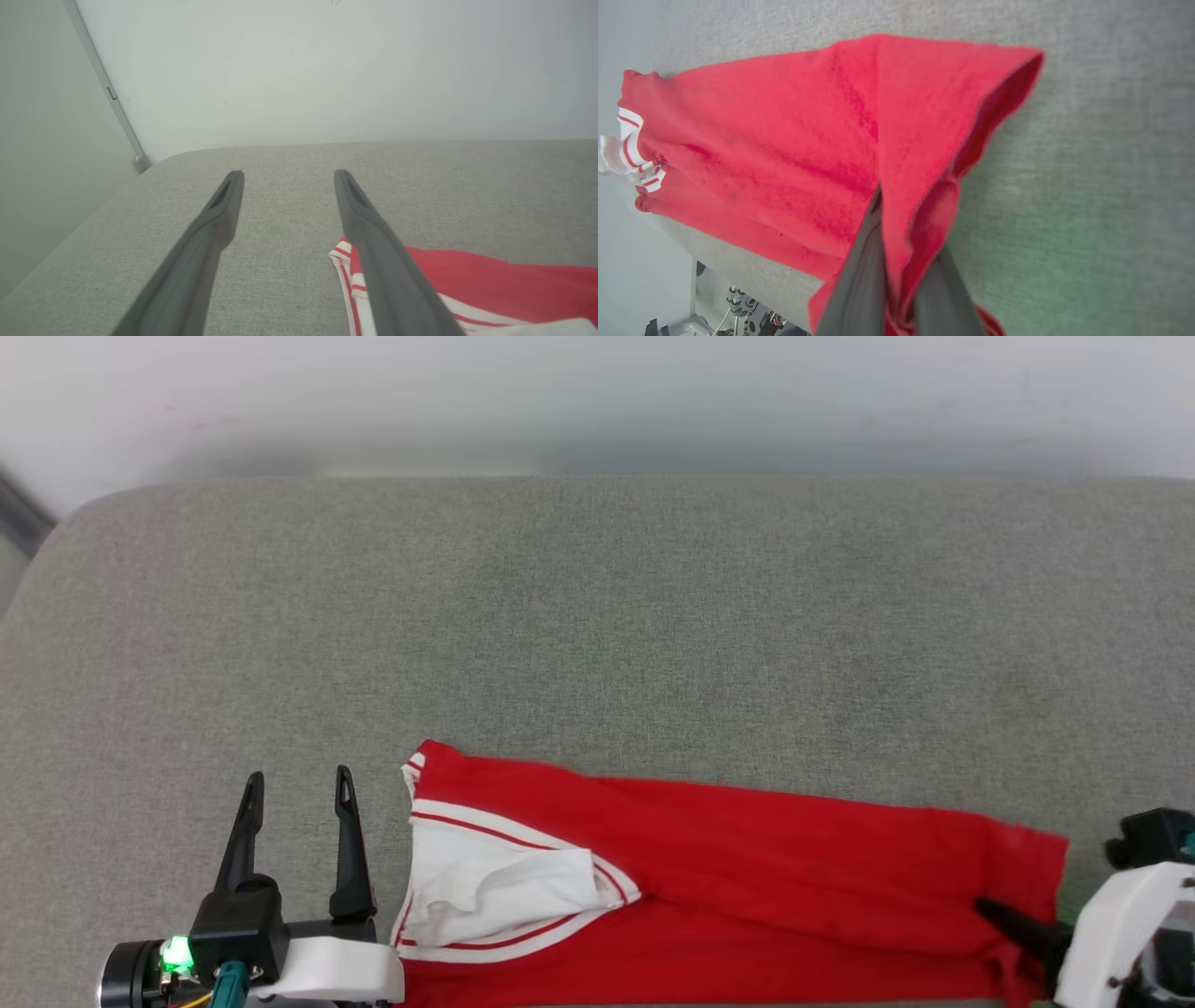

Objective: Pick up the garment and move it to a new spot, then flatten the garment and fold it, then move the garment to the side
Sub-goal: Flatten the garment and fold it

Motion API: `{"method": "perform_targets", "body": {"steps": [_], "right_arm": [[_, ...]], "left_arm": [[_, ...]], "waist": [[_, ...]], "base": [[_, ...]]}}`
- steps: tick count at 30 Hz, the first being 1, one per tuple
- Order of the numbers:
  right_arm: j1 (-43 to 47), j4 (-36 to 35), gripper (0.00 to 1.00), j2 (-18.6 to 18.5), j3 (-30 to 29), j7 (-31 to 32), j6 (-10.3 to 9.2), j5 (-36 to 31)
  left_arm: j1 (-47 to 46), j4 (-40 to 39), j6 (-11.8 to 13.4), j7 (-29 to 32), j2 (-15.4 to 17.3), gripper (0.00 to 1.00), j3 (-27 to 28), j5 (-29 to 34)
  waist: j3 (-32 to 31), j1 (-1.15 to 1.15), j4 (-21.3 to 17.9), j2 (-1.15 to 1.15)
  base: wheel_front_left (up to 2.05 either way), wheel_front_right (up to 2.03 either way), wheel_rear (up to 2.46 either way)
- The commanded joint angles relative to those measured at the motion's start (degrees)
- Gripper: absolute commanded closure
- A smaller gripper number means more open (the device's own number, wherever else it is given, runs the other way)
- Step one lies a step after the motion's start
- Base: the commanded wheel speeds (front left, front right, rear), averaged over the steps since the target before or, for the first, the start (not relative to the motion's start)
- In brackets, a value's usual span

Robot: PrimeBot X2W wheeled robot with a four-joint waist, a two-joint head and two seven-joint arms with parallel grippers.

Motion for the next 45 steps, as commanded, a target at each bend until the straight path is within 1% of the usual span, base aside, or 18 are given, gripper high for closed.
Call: {"method": "perform_targets", "body": {"steps": [1,5,10,11,13,15,16,19,23,27,31,33,37,41,42,43,44,45], "right_arm": [[-0.9,-0.3,1.0,-2.0,-0.7,-0.6,-0.06,-0.3],[-0.9,-0.8,1.0,-5.8,-2.3,-0.9,-0.06,-0.5],[0.7,1.5,1.0,-12.4,-5.3,-0.4,-0.05,-2.4],[1.4,2.2,1.0,-14.5,-6.8,0.7,-0.05,-2.2],[2.0,0.8,1.0,-15.1,-6.6,2.5,-0.04,-1.6],[2.4,-2.3,1.0,-14.9,-6.0,4.3,-0.04,-0.6],[2.6,-8.5,1.0,-14.0,-4.5,6.6,-0.04,0.6],[1.3,-15.3,1.0,-12.4,-2.7,8.3,-0.04,1.1],[-1.2,-21.6,1.0,-9.9,0.2,11.0,-0.04,-0.6],[-6.1,-24.2,1.0,-5.9,5.6,13.9,-0.04,-3.1],[-12.5,-23.0,1.0,-0.4,12.7,14.8,-0.04,-6.6],[-15.4,-21.3,1.0,2.2,16.4,15.1,-0.04,-8.1],[-20.1,-16.2,1.0,7.1,22.0,14.1,-0.04,-11.1],[-23.5,-9.6,1.0,10.4,27.6,12.8,-0.04,-15.2],[-23.5,-9.6,1.0,10.4,27.6,12.8,-0.04,-15.2],[-24.2,-7.7,1.0,11.1,28.7,12.3,-0.04,-16.1],[-25.4,-4.2,1.0,11.9,30.9,11.1,-0.04,-17.9],[-25.4,-4.2,1.0,11.9,30.9,11.1,-0.04,-17.9]], "left_arm": [[0.7,-0.4,-0.8,-0.3,-0.9,0.0,0.9,1.1],[1.8,-1.1,-2.3,-0.3,-2.4,0.0,2.4,3.0],[2.5,-1.6,-3.8,-0.3,-3.6,0.0,3.5,4.5],[2.9,-1.8,-4.4,-0.3,-4.0,0.0,4.1,4.9],[3.1,-1.8,-4.8,-0.3,-4.3,0.0,4.4,5.3],[3.3,-1.8,-5.1,-0.3,-4.5,0.0,4.7,5.3],[3.6,-2.0,-5.4,-0.3,-4.9,0.0,5.1,5.6],[3.7,-2.2,-5.8,-0.3,-5.2,0.0,5.4,5.8],[2.8,-2.3,-6.4,-0.3,-5.5,0.0,5.4,6.0],[1.8,-2.6,-6.5,-0.3,-5.8,0.0,5.8,6.2],[1.0,-2.5,-6.8,-0.3,-6.0,0.0,5.7,6.2],[0.7,-2.5,-6.9,-0.3,-6.2,0.0,5.7,6.3],[-0.1,-2.6,-7.2,-0.3,-6.3,0.0,5.8,6.3],[-0.8,-2.7,-7.3,-0.3,-6.5,0.0,5.8,6.3],[-0.8,-2.7,-7.3,-0.3,-6.5,0.0,5.8,6.3],[-1.0,-2.7,-7.4,-0.3,-6.5,0.0,5.7,6.3],[-1.4,-2.5,-7.4,-0.3,-6.6,0.0,5.5,6.3],[-1.4,-2.5,-7.4,-0.3,-6.6,0.0,5.5,6.3]], "waist": [[-0.4,0.0,-0.1,0.0],[-1.0,0.0,-0.2,0.0],[-1.7,0.0,-0.4,0.0],[-2.2,0.0,-0.6,0.0],[-2.6,0.0,-0.8,0.0],[-2.9,0.0,-1.1,0.0],[-3.0,0.0,-1.5,0.0],[-2.8,0.0,-1.7,0.0],[-2.0,0.0,-1.5,0.0],[-0.7,0.0,-1.5,0.0],[0.7,0.0,-1.3,0.0],[1.4,0.0,-1.0,0.0],[2.7,0.0,-0.6,0.0],[4.1,0.0,-0.1,0.0],[4.1,0.0,-0.1,0.0],[4.3,0.0,0.1,0.0],[4.9,0.0,0.3,0.0],[4.9,0.0,0.3,0.0]], "base": [[0.0,0.0,0.0],[0.0,0.0,0.0],[0.0,0.0,0.0],[0.0,0.0,0.0],[0.0,0.0,0.0],[0.0,0.0,0.0],[0.0,0.0,0.0],[0.0,0.0,0.0],[0.0,0.0,0.0],[0.0,0.0,0.0],[0.0,0.0,0.0],[0.0,0.0,0.0],[0.0,0.0,0.0],[0.0,0.0,0.0],[0.0,0.0,0.0],[0.0,0.0,0.0],[0.0,0.0,0.0],[0.0,0.0,0.0]]}}
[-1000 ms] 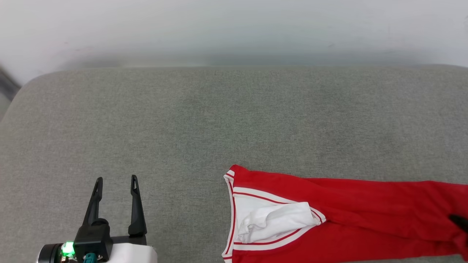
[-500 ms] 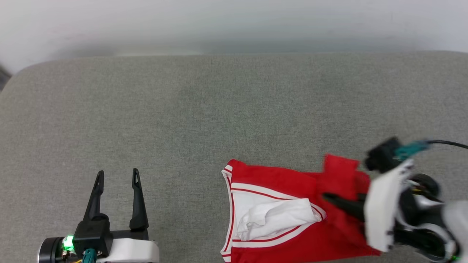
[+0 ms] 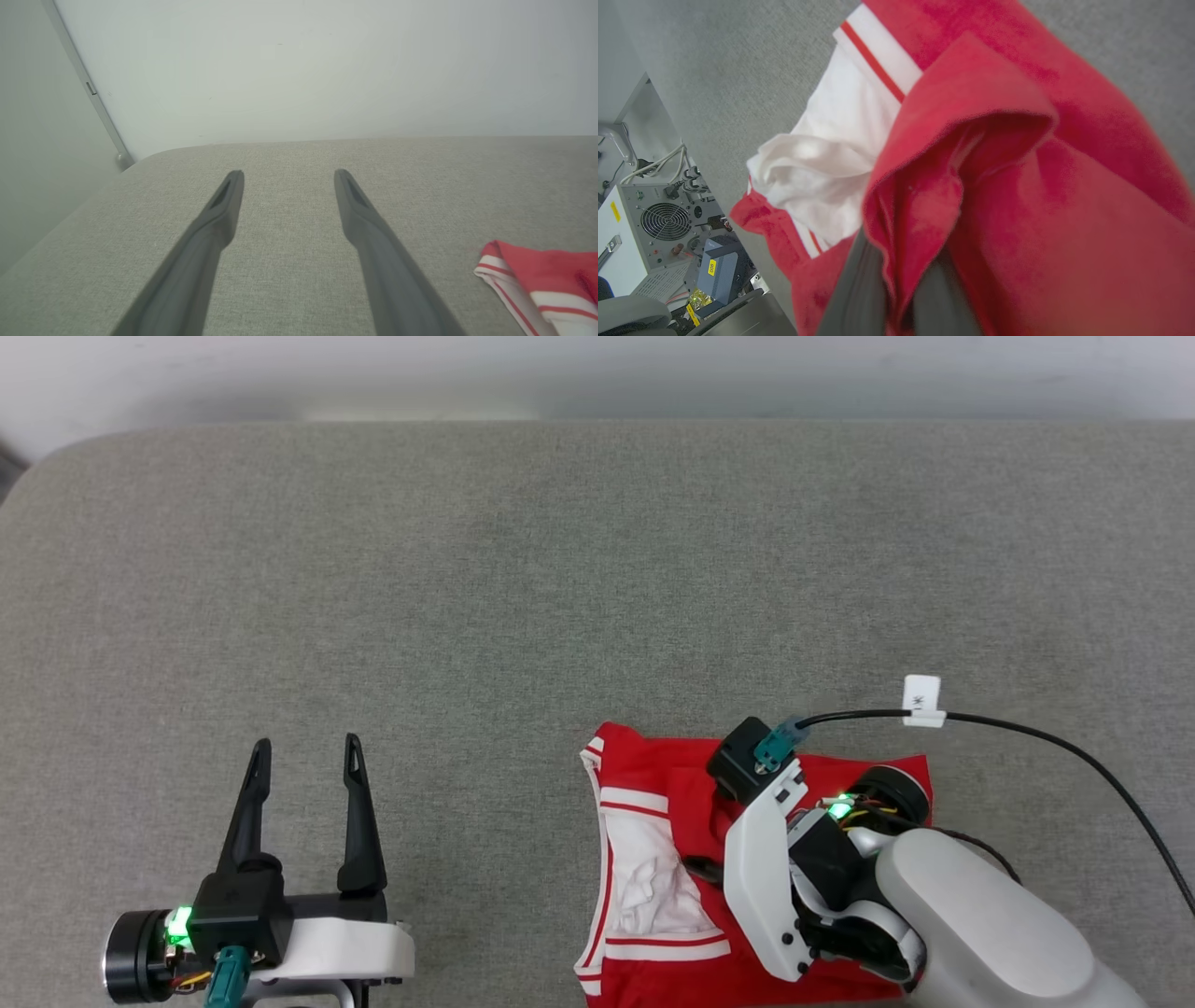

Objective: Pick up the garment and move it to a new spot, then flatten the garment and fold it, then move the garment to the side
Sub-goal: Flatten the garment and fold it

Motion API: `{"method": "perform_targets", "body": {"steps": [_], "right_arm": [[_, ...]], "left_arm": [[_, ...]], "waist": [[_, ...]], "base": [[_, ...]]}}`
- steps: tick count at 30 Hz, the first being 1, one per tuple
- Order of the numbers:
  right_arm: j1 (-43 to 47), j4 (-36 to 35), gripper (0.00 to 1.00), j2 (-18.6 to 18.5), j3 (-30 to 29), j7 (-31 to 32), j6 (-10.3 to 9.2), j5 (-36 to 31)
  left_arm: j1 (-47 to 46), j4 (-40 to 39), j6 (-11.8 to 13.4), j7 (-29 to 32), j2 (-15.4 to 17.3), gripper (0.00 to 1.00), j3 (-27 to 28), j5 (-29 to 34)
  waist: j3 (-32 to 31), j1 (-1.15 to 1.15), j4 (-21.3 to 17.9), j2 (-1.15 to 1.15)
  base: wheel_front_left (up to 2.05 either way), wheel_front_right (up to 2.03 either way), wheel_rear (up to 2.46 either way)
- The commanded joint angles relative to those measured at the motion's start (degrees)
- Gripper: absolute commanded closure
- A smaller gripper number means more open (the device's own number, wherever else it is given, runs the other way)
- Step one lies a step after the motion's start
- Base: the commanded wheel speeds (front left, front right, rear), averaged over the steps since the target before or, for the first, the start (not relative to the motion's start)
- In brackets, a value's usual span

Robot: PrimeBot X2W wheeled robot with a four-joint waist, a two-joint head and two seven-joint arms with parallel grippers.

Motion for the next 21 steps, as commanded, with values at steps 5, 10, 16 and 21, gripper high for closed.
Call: {"method": "perform_targets", "body": {"steps": [5,10,16,21], "right_arm": [[-0.8,7.9,1.0,1.7,4.0,-3.6,-0.02,-1.3],[-2.4,7.3,0.0,-0.1,5.5,-8.6,-0.03,-1.3],[-3.0,-1.3,0.0,-5.4,0.5,-16.2,-0.02,-2.1],[0.0,-6.5,0.0,-7.4,-12.6,-25.9,-0.02,-7.8]], "left_arm": [[-1.1,0.5,-0.1,-0.2,-0.2,0.0,-0.1,0.3],[0.4,0.9,0.0,-0.3,-0.3,0.0,0.5,0.3],[2.5,0.7,-0.4,-0.3,-0.4,0.0,0.8,0.4],[4.1,0.3,-0.3,-0.3,-0.4,0.0,0.8,0.3]], "waist": [[0.5,-0.01,0.4,0.0],[-1.1,-0.01,-0.3,0.0],[-4.3,-0.01,-1.6,0.0],[-6.2,-0.01,-2.8,0.0]], "base": [[0.0,0.0,0.0],[0.0,0.0,0.0],[0.0,0.0,0.0],[0.0,0.0,0.0]]}}
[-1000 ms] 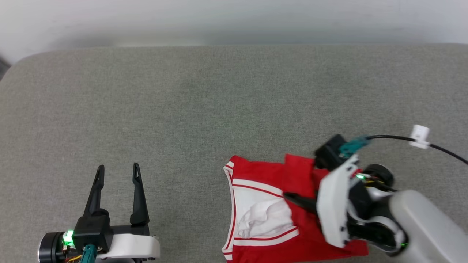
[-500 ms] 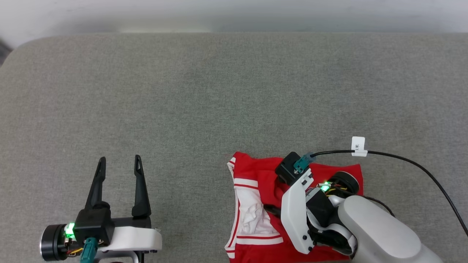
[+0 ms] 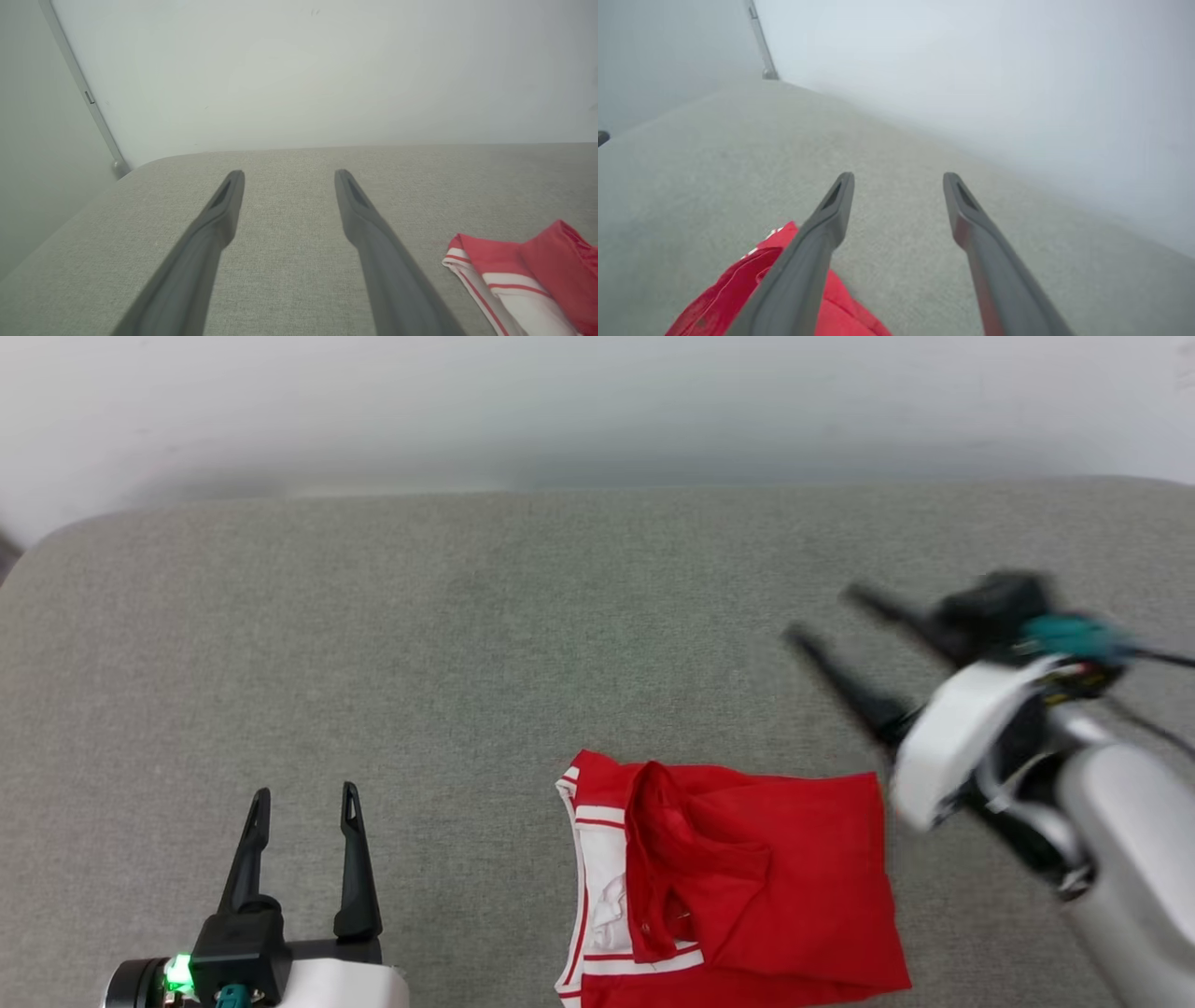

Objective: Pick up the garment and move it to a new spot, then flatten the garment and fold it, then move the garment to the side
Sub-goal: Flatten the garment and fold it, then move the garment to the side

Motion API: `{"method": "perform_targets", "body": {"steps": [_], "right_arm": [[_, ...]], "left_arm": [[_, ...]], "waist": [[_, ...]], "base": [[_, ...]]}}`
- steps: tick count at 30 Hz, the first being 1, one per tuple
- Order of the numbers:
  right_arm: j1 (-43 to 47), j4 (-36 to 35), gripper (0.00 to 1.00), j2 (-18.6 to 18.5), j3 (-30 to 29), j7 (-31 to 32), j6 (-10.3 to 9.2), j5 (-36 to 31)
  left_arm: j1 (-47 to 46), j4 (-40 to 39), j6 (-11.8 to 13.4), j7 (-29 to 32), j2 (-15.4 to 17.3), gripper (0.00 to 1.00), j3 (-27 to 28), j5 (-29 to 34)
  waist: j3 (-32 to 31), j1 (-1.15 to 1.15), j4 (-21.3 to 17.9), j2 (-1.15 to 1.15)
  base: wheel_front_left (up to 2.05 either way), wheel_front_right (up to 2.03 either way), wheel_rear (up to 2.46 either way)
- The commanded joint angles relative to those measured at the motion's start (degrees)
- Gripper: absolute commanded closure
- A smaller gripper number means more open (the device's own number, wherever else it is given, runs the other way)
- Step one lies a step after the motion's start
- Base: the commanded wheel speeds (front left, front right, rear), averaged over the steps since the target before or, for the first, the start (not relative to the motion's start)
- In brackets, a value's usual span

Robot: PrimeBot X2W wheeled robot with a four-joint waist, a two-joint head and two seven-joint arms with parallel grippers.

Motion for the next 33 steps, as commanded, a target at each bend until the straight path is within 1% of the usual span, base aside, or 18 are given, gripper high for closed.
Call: {"method": "perform_targets", "body": {"steps": [1,4,6,8,12,15,18,21,27,33], "right_arm": [[2.1,-0.5,0.0,0.7,-4.9,-3.8,-0.03,-2.7],[5.4,-1.0,0.0,3.6,-15.3,-11.2,-0.02,-8.6],[7.9,-1.7,0.0,5.0,-20.7,-15.8,-0.02,-13.3],[11.1,-2.0,0.0,7.5,-25.1,-19.7,-0.02,-16.3],[17.4,-3.0,0.0,11.2,-31.1,-26.4,-0.02,-21.3],[22.2,-3.7,0.0,14.8,-34.1,-29.2,-0.02,-22.7],[26.7,-4.3,0.0,17.6,-35.7,-30.5,-0.02,-23.4],[30.8,-4.7,0.0,19.5,-36.0,-31.1,-0.02,-23.9],[36.5,-4.2,0.0,21.2,-35.8,-31.5,-0.02,-23.8],[38.4,-4.7,0.0,21.7,-35.4,-31.5,-0.02,-23.7]], "left_arm": [[0.8,-0.3,-0.1,-0.2,0.0,0.0,0.2,0.0],[1.3,-0.3,-0.1,-0.2,0.0,0.0,0.2,0.1],[1.4,0.0,0.1,-0.2,-0.1,0.0,0.1,0.2],[1.4,0.3,0.2,-0.2,-0.1,0.0,0.0,0.2],[1.9,0.6,0.2,-0.2,-0.1,0.0,-0.2,0.3],[2.5,0.6,0.3,-0.2,-0.1,0.0,-0.3,0.2],[3.0,0.5,0.2,-0.2,-0.1,0.0,-0.3,0.0],[3.8,0.4,0.2,-0.2,-0.2,0.0,-0.4,-0.2],[4.6,0.5,-0.2,-0.3,-0.2,0.0,-0.5,-0.3],[5.0,0.6,-0.3,-0.2,-0.2,0.0,-0.4,-0.3]], "waist": [[-0.9,0.0,-0.7,0.0],[-1.7,0.0,-1.2,0.0],[-2.1,0.0,-1.4,0.0],[-2.5,0.0,-1.6,0.0],[-3.5,0.0,-1.7,0.0],[-4.3,0.0,-1.7,0.0],[-4.9,0.0,-1.6,0.0],[-5.4,0.0,-1.3,0.0],[-6.1,0.0,-0.7,0.0],[-6.5,0.0,-0.6,0.0]], "base": [[0.0,0.0,0.0],[0.0,0.0,0.0],[0.0,0.0,0.0],[0.0,0.0,0.0],[0.0,0.0,0.0],[0.0,0.0,0.0],[0.0,0.0,0.0],[0.0,0.0,0.0],[0.0,0.0,0.0],[0.0,0.0,0.0]]}}
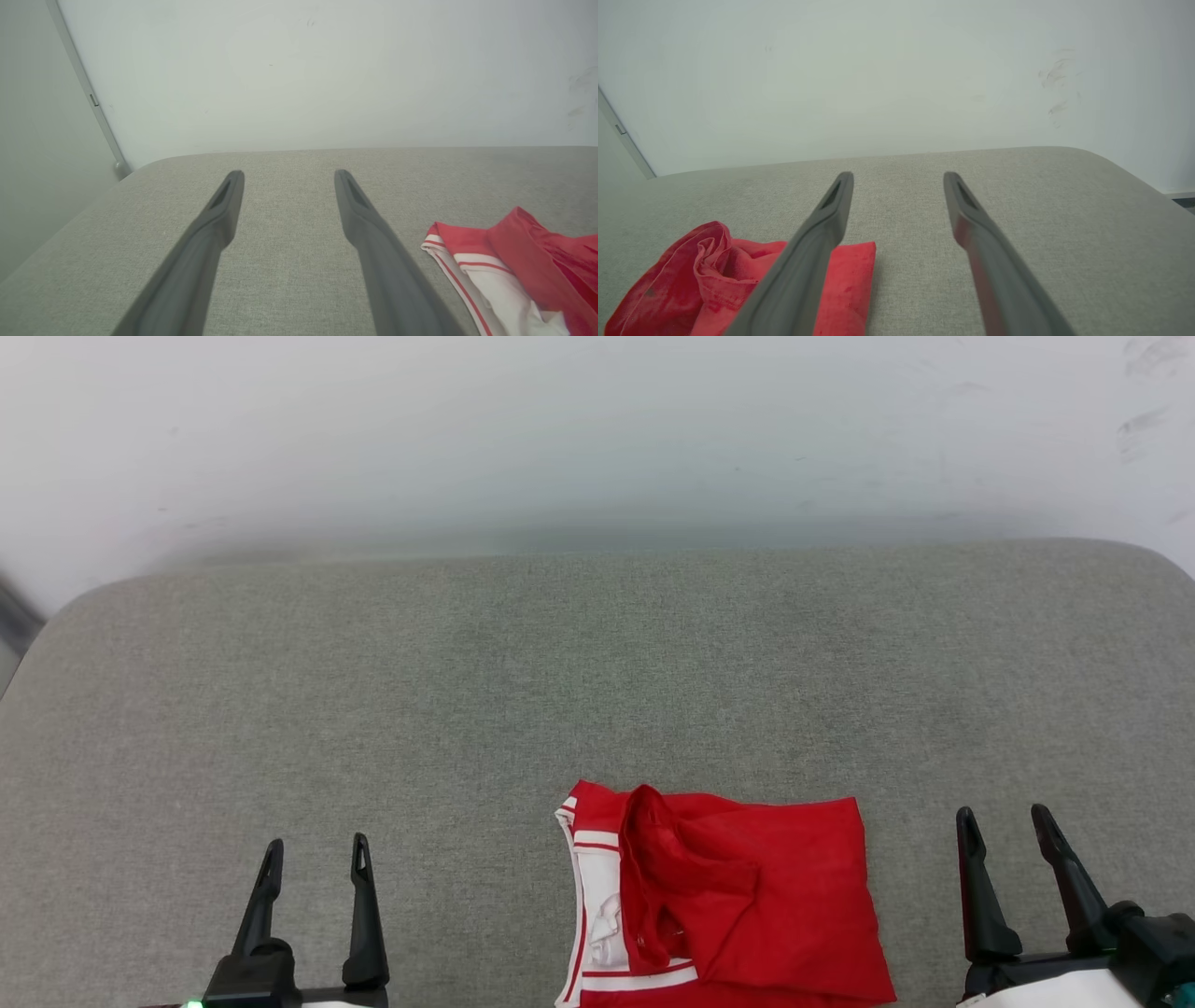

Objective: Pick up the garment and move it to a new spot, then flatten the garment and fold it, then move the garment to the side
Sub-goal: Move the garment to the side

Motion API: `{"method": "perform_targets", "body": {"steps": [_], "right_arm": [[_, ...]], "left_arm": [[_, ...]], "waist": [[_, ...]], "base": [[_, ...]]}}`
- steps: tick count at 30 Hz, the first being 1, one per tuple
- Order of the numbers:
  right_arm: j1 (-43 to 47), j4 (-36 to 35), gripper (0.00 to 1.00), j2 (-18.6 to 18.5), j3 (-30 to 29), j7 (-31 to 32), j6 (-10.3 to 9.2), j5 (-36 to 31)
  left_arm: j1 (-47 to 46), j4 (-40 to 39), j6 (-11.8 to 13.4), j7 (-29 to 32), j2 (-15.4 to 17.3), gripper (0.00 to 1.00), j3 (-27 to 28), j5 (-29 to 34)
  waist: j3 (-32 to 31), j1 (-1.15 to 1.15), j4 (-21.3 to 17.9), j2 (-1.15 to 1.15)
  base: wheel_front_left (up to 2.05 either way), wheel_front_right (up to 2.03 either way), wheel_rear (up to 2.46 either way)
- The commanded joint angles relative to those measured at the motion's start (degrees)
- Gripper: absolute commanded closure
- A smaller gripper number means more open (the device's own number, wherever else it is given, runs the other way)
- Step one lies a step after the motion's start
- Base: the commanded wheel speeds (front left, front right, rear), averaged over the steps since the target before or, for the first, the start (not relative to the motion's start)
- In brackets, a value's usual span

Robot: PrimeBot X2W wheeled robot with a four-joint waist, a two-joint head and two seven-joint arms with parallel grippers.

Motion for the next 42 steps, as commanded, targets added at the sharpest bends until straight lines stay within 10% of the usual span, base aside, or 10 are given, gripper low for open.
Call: {"method": "perform_targets", "body": {"steps": [1,13,22,30,42], "right_arm": [[0.8,-0.3,0.0,0.2,0.0,-0.1,-0.02,-0.1],[-8.9,-4.2,0.0,-5.1,-1.6,2.2,-0.02,2.2],[-20.2,-7.8,0.0,-21.0,9.4,33.4,-0.02,17.2],[-19.0,-6.2,0.0,-26.8,12.5,64.4,-0.02,37.6],[-20.8,2.2,0.0,-23.4,14.2,70.5,-0.02,41.7]], "left_arm": [[0.4,0.1,-0.1,-0.3,-0.1,0.0,0.1,0.1],[0.7,-0.4,-0.3,-0.2,-0.1,0.0,0.4,-0.1],[0.0,-0.6,-0.6,-0.2,-0.1,0.0,0.4,-0.4],[-1.8,-0.8,-1.2,-0.2,-0.1,0.0,0.5,0.1],[-6.3,0.2,-2.0,-0.2,-0.1,0.0,-0.5,0.3]], "waist": [[0.0,0.01,0.0,0.0],[0.5,0.01,-0.4,0.0],[1.8,0.01,-0.4,0.0],[4.3,0.01,0.4,0.0],[9.7,0.01,3.0,0.0]], "base": [[0.0,0.0,0.0],[0.0,0.0,0.0],[0.0,0.0,0.0],[0.0,0.0,0.0],[0.0,0.0,0.0]]}}
